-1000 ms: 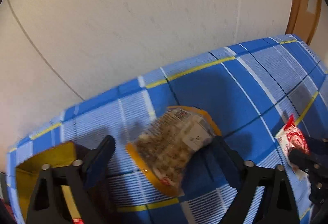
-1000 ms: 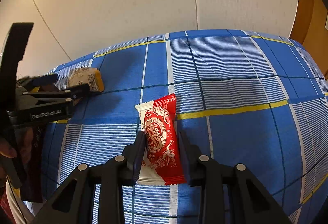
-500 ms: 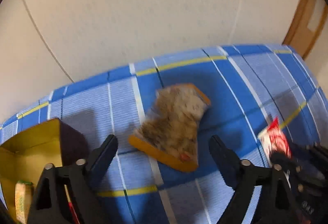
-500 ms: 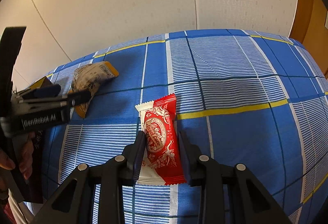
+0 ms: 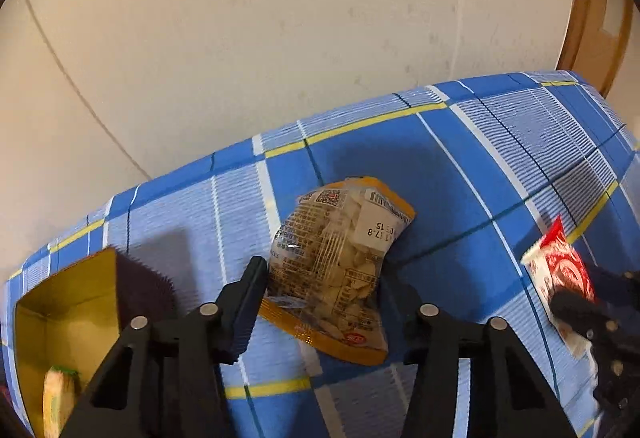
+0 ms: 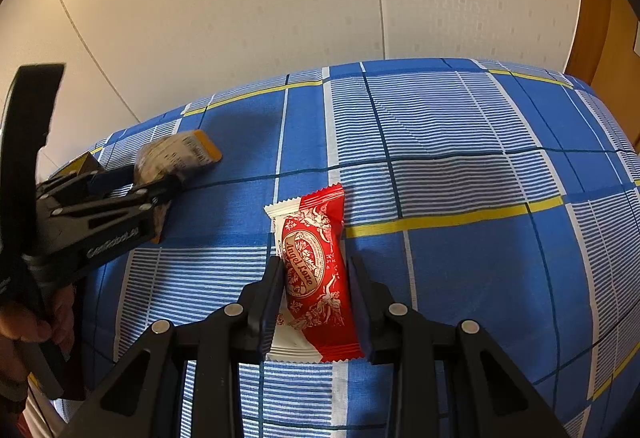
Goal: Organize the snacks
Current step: 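Grasp the clear peanut bag with the left tool while the right tool holds the candy, then carry the peanut bag into the gold tray and release it with the left tool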
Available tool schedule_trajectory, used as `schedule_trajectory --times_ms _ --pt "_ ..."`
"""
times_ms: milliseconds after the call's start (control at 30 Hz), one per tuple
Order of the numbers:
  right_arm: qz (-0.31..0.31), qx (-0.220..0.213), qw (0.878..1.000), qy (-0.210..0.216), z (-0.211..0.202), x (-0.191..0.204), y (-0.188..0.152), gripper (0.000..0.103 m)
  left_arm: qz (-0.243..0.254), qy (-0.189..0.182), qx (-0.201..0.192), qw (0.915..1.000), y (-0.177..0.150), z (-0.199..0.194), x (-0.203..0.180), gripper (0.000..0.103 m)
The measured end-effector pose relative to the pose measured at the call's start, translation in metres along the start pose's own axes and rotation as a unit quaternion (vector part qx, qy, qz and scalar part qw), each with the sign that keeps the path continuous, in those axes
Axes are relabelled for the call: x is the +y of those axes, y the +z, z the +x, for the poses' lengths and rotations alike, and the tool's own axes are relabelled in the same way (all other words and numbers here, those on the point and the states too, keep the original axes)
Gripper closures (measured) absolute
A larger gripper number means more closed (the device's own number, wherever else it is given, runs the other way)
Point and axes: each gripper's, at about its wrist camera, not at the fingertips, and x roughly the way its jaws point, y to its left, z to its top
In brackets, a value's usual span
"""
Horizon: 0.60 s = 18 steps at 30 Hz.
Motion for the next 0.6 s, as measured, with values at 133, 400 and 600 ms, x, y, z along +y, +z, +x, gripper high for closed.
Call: schedule_trajectory --times_ms 133,400,600 --pt "0.000 -0.002 1.000 -0.001 0.000 0.000 0.000 0.070 -0.022 -0.016 0.009 0.9996 -0.012 -0.009 0.003 0.053" --pt "-0.014 -0.009 1.000 -0.015 0.000 0.005 0.000 0.070 -0.044 -0.040 0.012 0.9982 -0.046 -0.033 -0.003 0.054" --pt "-0.015 -0.013 1.000 -0.013 0.000 0.003 -0.001 0.070 -0.065 -0.054 -0.004 0.9964 -0.064 -0.064 0.006 0.055"
